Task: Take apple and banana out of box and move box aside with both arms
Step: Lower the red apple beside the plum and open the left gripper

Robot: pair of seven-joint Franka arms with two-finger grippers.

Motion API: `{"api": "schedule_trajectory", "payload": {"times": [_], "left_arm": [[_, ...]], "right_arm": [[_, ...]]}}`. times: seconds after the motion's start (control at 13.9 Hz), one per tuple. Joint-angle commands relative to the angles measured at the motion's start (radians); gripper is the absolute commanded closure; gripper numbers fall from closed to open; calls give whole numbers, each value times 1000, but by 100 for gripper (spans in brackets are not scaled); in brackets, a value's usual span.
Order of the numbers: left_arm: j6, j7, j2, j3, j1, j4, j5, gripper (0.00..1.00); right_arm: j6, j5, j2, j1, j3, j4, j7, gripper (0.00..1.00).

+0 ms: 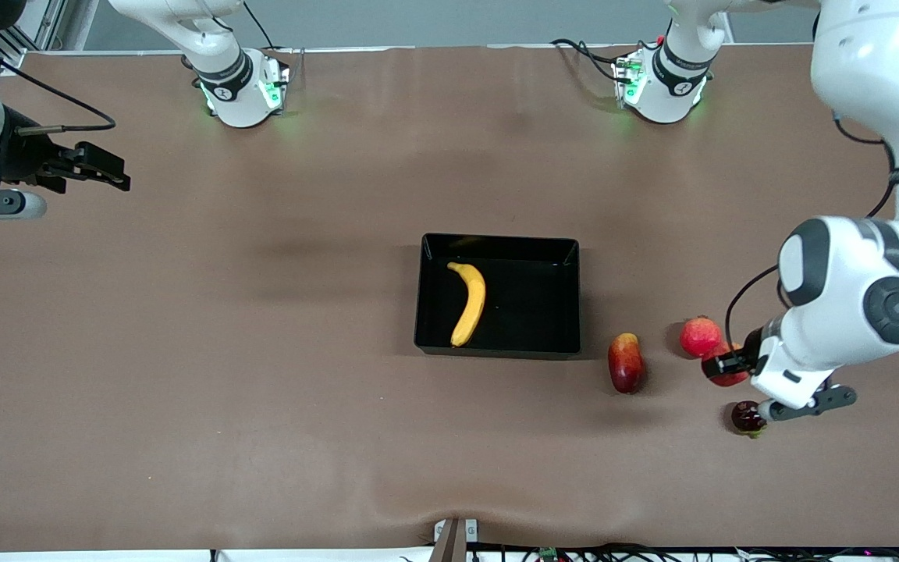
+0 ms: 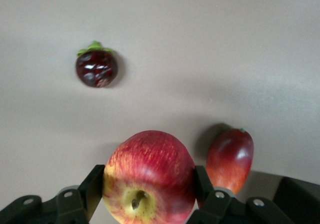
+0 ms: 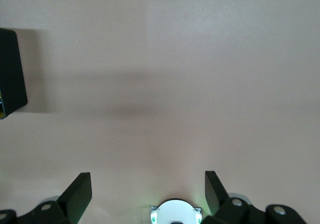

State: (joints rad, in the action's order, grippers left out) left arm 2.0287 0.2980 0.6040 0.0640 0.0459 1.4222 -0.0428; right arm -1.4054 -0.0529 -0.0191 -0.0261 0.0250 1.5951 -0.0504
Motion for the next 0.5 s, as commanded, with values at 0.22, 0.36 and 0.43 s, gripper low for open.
{"api": "schedule_trajectory", "payload": {"times": [0.22,0.36,0.43], "left_arm": [[45,-192,103,-1,2,-74,-9,100],[76,-201,135,-9,11,-91,-14,100],[108,-223,155,-9,12,-94,-25,100]], "right_arm": [[-15,-2,2,-6,0,8,-11,0],[-14,-2,2,-6,0,8,-11,0],[-13,-2,2,-8,0,8,-11,0]]}}
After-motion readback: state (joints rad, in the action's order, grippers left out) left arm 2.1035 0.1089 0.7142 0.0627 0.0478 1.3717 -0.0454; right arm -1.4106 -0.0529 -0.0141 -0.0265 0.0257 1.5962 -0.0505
